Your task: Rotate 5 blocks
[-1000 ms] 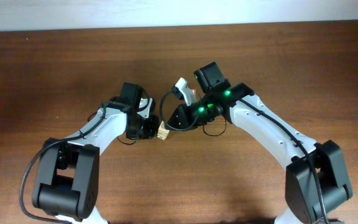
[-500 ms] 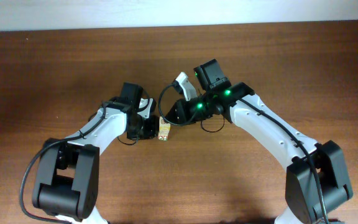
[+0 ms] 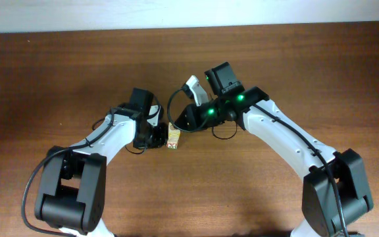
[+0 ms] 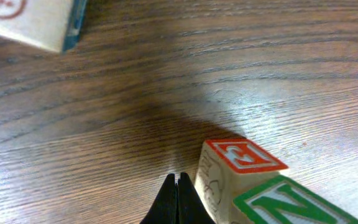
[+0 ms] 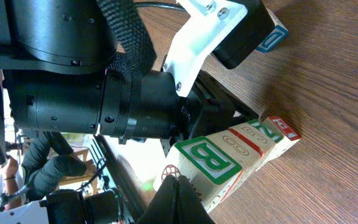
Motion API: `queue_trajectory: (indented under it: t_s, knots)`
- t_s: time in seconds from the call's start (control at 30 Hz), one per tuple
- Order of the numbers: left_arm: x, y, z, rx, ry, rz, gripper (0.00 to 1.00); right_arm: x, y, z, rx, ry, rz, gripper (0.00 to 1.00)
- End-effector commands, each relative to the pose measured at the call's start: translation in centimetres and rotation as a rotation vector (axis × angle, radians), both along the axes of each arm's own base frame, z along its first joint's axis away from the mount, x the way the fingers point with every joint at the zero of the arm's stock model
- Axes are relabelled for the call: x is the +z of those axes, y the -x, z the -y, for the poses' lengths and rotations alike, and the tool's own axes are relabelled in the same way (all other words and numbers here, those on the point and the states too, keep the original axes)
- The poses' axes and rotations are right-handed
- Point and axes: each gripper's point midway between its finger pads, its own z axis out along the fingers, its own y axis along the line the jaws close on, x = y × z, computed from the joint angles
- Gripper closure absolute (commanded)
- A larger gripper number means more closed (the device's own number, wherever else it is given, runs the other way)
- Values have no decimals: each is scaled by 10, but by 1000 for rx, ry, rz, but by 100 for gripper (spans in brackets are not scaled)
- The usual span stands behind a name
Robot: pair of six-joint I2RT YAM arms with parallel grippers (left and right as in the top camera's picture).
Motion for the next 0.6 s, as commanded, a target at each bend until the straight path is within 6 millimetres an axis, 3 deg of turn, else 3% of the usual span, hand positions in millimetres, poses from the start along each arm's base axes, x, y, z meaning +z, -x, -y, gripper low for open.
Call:
queue_trajectory:
  t_s: [0.0, 0.17, 0.57]
  knots:
    - [-1, 0, 0, 45, -35, -11, 100, -67, 3, 15, -43, 228, -30, 96]
    - [-2, -1, -6, 92, -60, -18, 100, -67, 3, 15, -44, 226, -28, 96]
    - [-5, -15, -61, 303, -126, -34, 100, -70, -1, 19, -61, 260, -8, 96]
